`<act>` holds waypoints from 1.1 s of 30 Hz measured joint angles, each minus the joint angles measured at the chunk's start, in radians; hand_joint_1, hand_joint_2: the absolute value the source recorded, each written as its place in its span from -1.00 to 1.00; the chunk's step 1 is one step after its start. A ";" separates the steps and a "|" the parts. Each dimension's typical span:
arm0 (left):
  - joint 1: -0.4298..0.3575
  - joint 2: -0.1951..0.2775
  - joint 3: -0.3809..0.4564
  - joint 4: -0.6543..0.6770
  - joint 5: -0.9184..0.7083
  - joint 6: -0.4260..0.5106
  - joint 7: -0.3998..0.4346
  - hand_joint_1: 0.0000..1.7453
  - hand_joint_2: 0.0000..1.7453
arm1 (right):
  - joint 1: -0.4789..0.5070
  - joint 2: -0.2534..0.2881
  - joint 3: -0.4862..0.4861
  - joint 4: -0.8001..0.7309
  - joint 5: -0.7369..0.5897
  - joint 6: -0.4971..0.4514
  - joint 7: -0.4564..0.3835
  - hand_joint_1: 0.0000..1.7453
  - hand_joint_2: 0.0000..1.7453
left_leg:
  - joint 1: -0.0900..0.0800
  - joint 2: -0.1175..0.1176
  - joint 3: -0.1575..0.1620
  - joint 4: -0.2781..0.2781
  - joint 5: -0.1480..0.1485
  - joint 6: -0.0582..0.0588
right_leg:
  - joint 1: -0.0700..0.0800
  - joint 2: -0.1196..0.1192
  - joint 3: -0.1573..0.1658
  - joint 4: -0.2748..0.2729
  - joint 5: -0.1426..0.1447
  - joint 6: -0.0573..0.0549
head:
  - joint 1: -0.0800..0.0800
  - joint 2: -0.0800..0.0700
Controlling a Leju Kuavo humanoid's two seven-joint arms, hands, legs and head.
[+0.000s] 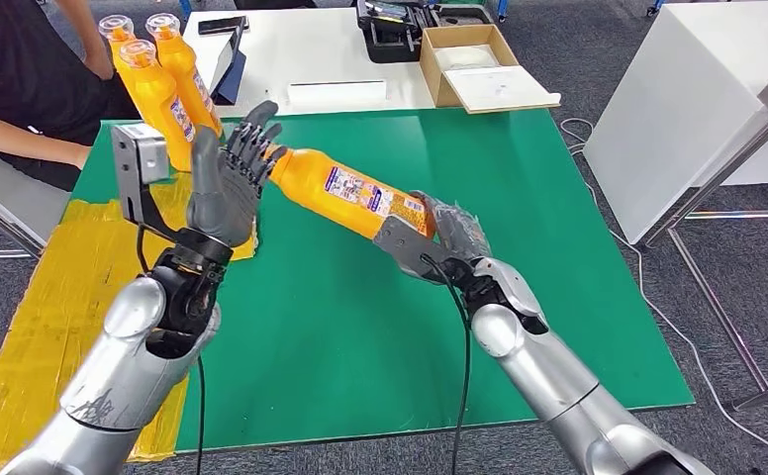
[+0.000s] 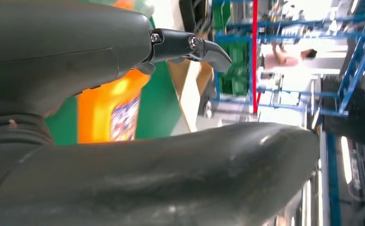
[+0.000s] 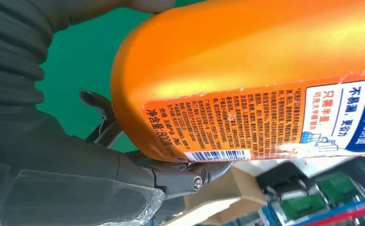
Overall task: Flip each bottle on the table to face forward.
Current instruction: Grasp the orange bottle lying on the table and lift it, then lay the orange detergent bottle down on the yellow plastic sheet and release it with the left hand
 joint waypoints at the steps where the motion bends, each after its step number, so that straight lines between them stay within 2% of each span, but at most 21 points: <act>1: 0.001 -0.007 -0.014 -0.004 0.002 0.004 0.002 -1.00 -1.00 | 0.003 -0.001 -0.004 -0.006 -0.007 -0.013 -0.005 1.00 1.00 | 0.000 0.000 0.000 0.000 0.000 0.000 | 0.000 0.000 0.000 0.000 0.000 0.000 | 0.000 0.000; 5: 0.000 -0.038 -0.064 -0.013 0.001 0.017 0.007 -1.00 -1.00 | 0.018 -0.002 -0.022 -0.031 -0.028 -0.064 -0.026 1.00 1.00 | 0.000 0.000 0.000 0.000 0.000 0.000 | 0.000 0.000 0.000 0.000 0.000 0.000 | 0.000 0.000; 8: 0.000 -0.060 -0.086 -0.014 -0.006 0.027 0.007 -1.00 0.50 | 0.027 -0.002 -0.040 -0.052 -0.032 -0.093 -0.037 1.00 1.00 | 0.000 0.000 0.000 0.000 0.000 0.000 | 0.000 0.000 0.000 0.000 0.000 0.000 | 0.000 0.000; 9: -0.001 -0.067 -0.090 -0.014 -0.011 0.030 0.007 -1.00 0.50 | 0.029 -0.001 -0.045 -0.058 -0.032 -0.097 -0.038 1.00 1.00 | 0.000 0.000 0.000 0.000 0.000 0.000 | 0.000 0.000 0.000 0.000 0.000 0.000 | 0.000 0.000; 12: -0.004 -0.082 -0.097 -0.014 -0.028 0.035 0.007 -1.00 -1.00 | 0.036 -0.001 -0.058 -0.075 -0.026 -0.101 -0.037 1.00 1.00 | 0.000 0.000 0.000 0.000 0.000 0.000 | 0.000 0.000 0.000 0.000 0.000 0.000 | 0.000 0.000; 26: -0.032 -0.115 -0.062 -0.016 -0.154 0.026 -0.003 -1.00 -1.00 | 0.055 0.048 -0.132 -0.095 0.081 -0.055 0.029 1.00 1.00 | 0.000 0.000 0.000 0.000 0.000 0.000 | 0.000 0.000 0.000 0.000 0.000 0.000 | 0.000 0.000; 33: -0.032 -0.123 -0.028 -0.023 -0.189 0.013 0.006 -1.00 -1.00 | 0.058 0.077 -0.246 -0.075 0.144 -0.038 0.027 1.00 1.00 | 0.000 0.000 0.000 0.000 0.000 0.000 | 0.000 0.000 0.000 0.000 0.000 0.000 | 0.000 0.000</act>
